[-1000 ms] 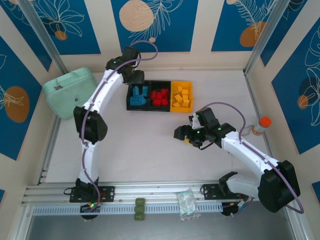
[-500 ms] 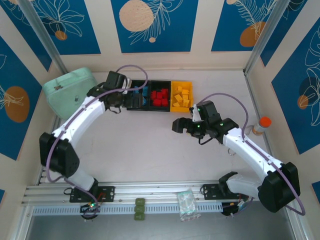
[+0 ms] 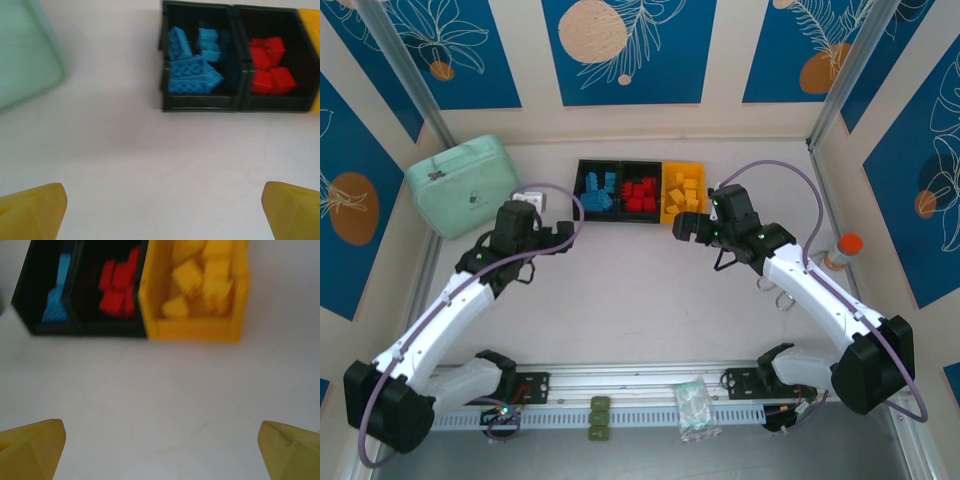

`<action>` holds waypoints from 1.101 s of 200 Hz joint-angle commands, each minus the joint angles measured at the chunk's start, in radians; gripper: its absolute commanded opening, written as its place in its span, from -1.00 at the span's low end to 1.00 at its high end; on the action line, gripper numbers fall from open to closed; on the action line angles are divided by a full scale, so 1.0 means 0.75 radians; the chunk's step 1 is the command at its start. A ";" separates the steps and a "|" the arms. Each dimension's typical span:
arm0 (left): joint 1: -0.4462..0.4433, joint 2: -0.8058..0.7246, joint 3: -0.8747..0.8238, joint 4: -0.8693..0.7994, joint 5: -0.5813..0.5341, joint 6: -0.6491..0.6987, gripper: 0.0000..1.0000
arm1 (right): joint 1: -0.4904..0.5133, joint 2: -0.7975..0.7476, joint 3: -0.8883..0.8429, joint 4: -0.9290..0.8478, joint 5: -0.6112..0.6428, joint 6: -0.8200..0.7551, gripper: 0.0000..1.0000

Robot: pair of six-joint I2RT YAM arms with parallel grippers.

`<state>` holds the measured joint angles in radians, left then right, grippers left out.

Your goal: Sort the legos into containers by color

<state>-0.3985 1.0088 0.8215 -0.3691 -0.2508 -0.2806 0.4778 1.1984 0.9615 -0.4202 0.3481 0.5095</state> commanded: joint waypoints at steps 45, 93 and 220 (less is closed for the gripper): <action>0.118 0.002 -0.318 0.497 -0.511 0.245 0.99 | -0.147 -0.101 -0.409 0.707 0.630 -0.398 0.98; 0.254 0.282 -0.612 1.317 -0.413 0.329 0.99 | -0.349 -0.006 -0.731 1.231 0.587 -0.488 0.98; 0.358 0.751 -0.616 1.795 -0.054 0.424 0.99 | -0.581 0.435 -0.755 1.697 -0.094 -0.516 0.98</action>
<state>-0.1688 1.5753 0.3019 1.0241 -0.3508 0.0757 0.0563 1.5356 0.3538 0.8371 0.3164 0.1089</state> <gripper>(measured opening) 0.994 0.990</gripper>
